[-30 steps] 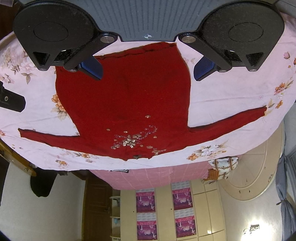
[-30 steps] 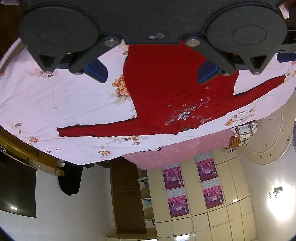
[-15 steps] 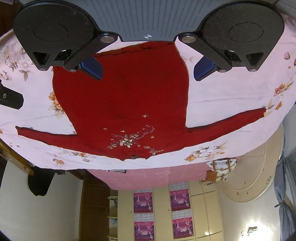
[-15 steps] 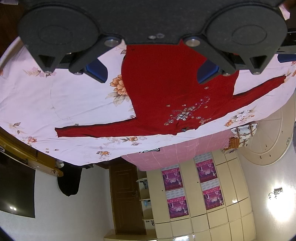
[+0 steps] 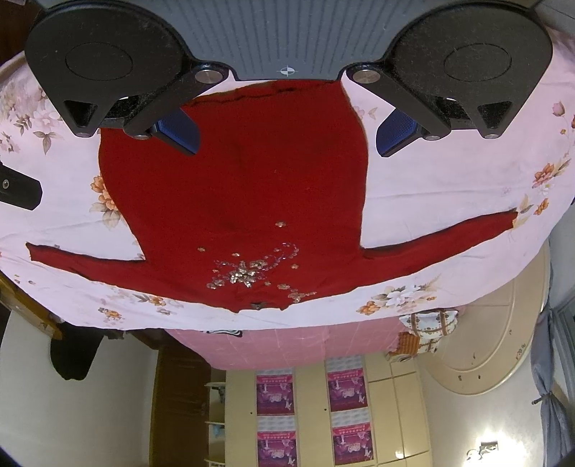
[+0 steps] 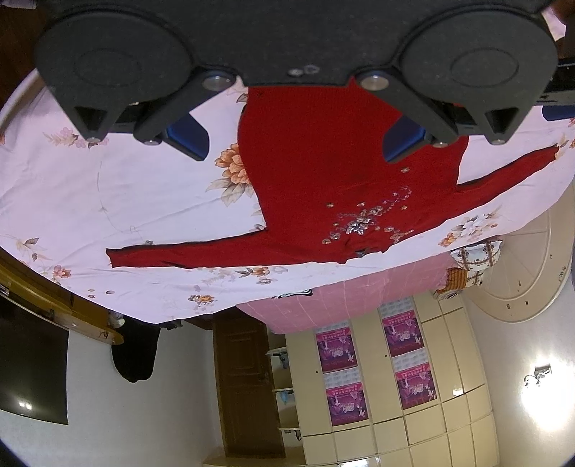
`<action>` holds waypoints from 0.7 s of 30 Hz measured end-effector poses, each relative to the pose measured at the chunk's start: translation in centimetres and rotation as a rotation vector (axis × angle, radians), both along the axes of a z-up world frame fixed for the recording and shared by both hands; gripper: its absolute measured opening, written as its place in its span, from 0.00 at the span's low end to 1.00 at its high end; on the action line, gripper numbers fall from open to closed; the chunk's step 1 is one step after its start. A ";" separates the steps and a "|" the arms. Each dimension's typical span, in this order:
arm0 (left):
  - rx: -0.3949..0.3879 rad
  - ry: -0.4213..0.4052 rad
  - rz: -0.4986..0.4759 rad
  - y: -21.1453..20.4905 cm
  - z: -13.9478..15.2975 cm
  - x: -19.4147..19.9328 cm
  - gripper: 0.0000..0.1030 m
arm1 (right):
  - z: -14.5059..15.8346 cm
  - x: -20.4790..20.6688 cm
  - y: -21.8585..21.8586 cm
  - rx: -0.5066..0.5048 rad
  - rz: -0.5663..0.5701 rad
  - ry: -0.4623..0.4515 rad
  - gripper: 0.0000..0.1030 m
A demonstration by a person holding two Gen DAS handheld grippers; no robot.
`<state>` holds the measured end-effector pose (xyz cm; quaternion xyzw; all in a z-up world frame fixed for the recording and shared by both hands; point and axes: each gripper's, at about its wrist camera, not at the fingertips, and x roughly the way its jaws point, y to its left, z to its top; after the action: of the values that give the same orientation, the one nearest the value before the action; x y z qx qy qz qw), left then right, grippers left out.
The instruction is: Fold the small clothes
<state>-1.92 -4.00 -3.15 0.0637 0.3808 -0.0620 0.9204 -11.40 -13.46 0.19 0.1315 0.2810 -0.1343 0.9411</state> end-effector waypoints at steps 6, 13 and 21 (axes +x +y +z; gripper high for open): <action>0.002 -0.002 0.007 -0.2 -0.3 1.3 1.00 | -0.4 0.7 -0.8 -0.001 -0.005 0.000 0.99; -0.025 0.000 0.010 -1.3 -0.8 4.5 1.00 | -1.0 2.3 -3.5 -0.016 -0.033 -0.032 0.99; -0.007 0.006 0.014 -3.6 -1.9 9.6 1.00 | -1.9 5.7 -7.5 -0.016 -0.049 -0.046 0.99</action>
<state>7.64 -7.62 -5.06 0.0574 0.3838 -0.0569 0.9199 -5.71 -20.92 -1.72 0.1340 0.2552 -0.1563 0.9447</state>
